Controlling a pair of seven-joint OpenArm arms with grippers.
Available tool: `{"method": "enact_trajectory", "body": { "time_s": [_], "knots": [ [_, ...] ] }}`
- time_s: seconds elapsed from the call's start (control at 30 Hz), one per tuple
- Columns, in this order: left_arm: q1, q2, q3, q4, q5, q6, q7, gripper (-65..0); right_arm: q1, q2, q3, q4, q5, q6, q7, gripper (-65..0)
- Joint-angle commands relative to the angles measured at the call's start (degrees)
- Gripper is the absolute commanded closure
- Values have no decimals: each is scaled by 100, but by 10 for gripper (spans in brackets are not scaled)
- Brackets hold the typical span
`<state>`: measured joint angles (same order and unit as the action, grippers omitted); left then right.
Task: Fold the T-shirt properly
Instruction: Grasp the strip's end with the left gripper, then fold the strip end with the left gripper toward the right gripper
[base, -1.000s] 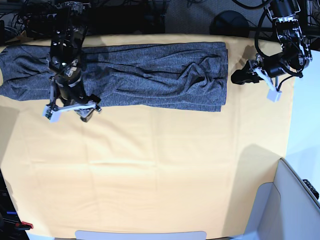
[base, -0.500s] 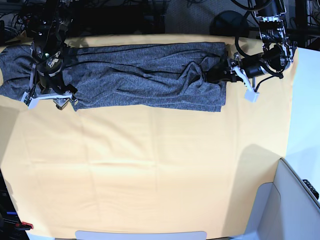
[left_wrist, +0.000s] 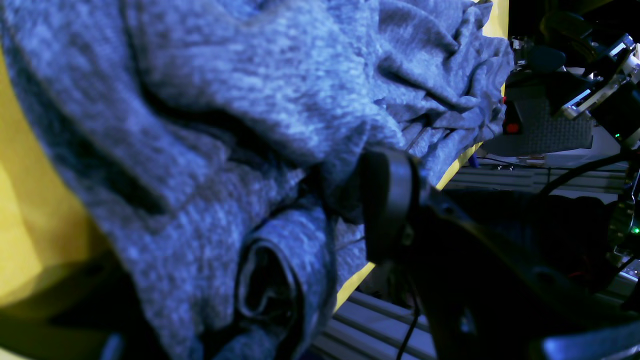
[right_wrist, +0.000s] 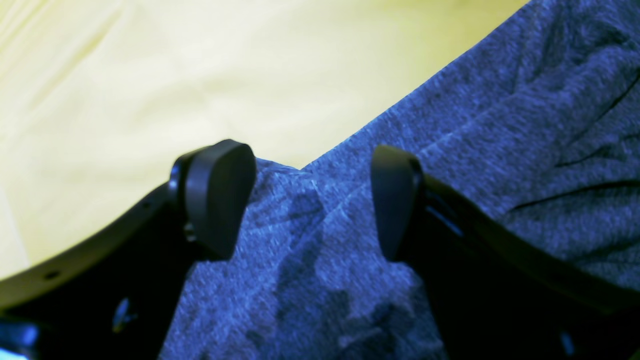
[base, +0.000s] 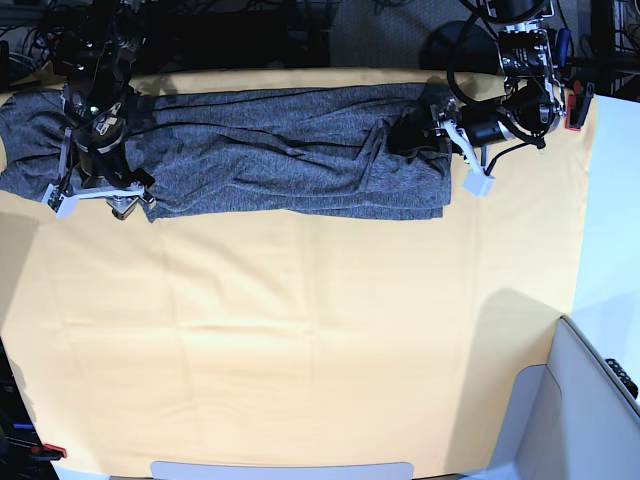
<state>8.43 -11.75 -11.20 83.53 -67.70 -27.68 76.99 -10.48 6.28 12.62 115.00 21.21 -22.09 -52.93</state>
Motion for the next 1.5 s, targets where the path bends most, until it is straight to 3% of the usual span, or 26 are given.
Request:
{"method": "enact_trajectory", "body": {
  "time_s": [0.0,0.1,0.23,0.4,0.6,0.7,0.93,1.07,1.27,1.47],
  "knots": [
    [32,-16,17,12,252,47,173,-262,59,35,17,74,-25,24,119,-394],
    [23,-16,26,12,252,47,6,-180,41,35,26,65,-33,24,119,-394],
    [-3,-16,26,12,260,39,-240,-4,33,35,404,65,-33,24,119,-394],
    [-3,-25,61,223,269,47,-512,-6,-55,27,1212,74,-7,24,119,-394],
    [-12,10,650,1058,269,65,-521,-6,-266,35,2048,82,2,33,119,-394],
    [-12,203,958,1436,278,91,-521,-6,-389,35,2391,82,2,33,119,-394],
    [-390,748,1942,1533,278,715,-662,-6,-662,44,3032,74,2,33,119,-394],
    [-706,819,2593,1384,366,970,-1040,-6,-776,88,3270,56,2,42,119,-394],
    [-1278,1100,3569,610,366,1049,-1435,-6,-873,211,3577,65,2,50,119,-394],
    [-1840,1197,4492,276,366,1049,-1682,-6,-952,211,3762,56,-7,595,119,-394]
  ]
}}
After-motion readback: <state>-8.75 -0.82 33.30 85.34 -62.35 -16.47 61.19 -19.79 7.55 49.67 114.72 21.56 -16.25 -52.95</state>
